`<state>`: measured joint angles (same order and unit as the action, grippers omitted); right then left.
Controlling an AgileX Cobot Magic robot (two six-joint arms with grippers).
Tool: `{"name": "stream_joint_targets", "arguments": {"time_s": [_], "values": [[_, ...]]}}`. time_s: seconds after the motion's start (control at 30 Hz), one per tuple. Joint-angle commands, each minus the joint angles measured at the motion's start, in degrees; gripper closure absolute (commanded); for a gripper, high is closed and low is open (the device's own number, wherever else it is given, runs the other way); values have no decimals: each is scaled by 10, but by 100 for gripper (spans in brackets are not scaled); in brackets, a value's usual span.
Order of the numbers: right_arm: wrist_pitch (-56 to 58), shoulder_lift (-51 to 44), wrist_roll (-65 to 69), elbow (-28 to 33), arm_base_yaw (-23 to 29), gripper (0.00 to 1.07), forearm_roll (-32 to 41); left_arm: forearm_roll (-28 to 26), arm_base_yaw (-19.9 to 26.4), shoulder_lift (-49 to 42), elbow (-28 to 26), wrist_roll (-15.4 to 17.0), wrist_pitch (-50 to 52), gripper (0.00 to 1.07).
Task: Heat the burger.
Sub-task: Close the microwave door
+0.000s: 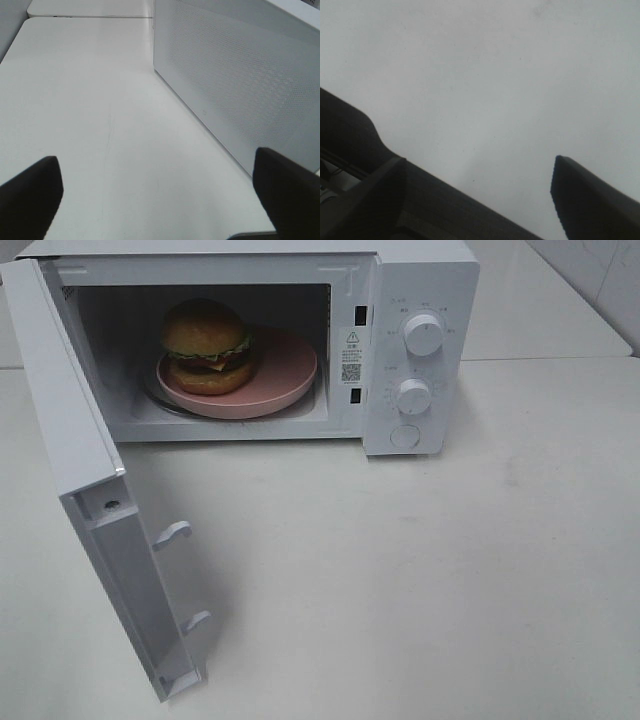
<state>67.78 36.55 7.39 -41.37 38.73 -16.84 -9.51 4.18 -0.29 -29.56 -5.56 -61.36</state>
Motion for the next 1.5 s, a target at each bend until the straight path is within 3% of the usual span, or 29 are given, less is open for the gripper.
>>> {"name": "stream_joint_targets", "arguments": {"time_s": [0.03,0.23,0.5,0.77,1.2,1.5], "values": [[11,-17,15,19,0,31,-2,-1,1,-10,1,3,-1,9],[10,-50,22,54,-25,31,1,-1,1,-10,1,3,-1,9],[6,-103,-3,80,-129,31,8,-1,1,-10,1,3,-1,9],[-32,-193,-44,104,-211,31,89,-1,1,-10,1,3,-1,9],[-60,-331,-40,108,-297,31,105,-1,1,-10,1,3,-1,9],[-71,-383,-40,109,-327,31,119,-1,1,-10,1,3,-1,9]]}}
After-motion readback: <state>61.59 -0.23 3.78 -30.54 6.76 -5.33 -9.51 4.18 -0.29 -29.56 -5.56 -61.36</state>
